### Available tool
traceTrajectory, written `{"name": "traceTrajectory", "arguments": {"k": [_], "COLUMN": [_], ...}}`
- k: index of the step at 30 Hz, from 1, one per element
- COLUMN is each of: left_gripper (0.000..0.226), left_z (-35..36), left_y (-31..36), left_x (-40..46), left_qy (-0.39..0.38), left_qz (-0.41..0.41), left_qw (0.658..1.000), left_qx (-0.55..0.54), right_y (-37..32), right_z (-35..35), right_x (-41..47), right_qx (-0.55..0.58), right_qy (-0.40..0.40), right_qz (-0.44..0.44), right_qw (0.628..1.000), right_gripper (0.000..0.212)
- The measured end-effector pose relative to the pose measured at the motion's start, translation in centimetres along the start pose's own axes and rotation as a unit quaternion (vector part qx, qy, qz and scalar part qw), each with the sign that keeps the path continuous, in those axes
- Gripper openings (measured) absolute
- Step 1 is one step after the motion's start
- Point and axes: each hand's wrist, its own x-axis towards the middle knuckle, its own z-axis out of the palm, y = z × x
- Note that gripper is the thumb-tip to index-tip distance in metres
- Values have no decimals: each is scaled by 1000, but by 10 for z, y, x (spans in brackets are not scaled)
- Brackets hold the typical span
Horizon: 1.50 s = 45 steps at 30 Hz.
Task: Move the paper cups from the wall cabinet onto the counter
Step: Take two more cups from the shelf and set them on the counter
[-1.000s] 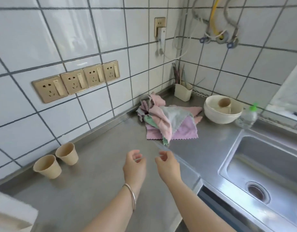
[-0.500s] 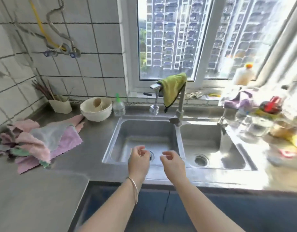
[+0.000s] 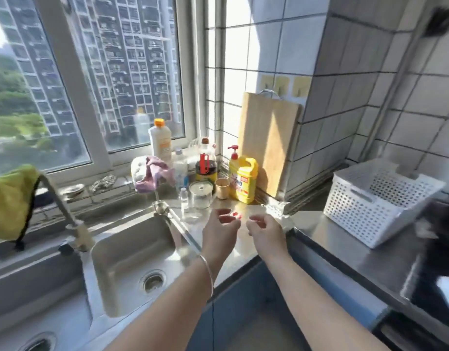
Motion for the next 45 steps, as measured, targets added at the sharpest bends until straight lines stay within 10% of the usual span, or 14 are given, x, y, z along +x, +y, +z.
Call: {"name": "traceTrajectory", "arguments": {"k": [20, 32, 45], "left_gripper": [41, 34, 50], "left_z": [255, 382, 454], "left_y": [251, 399, 585], "left_x": [163, 221, 301], "left_qy": [-293, -243, -97], "left_qz": [242, 358, 469], "left_qw": [924, 899, 874], "left_qx": [-42, -64, -86], "right_y": [-138, -226, -350], "right_z": [-252, -416, -530], "right_x": [215, 313, 400], "right_qx": [-7, -97, -117], "right_qy": [354, 362, 458], "right_qz": [-121, -239, -429], "right_qw": [927, 896, 770], "right_gripper": [15, 24, 12]}}
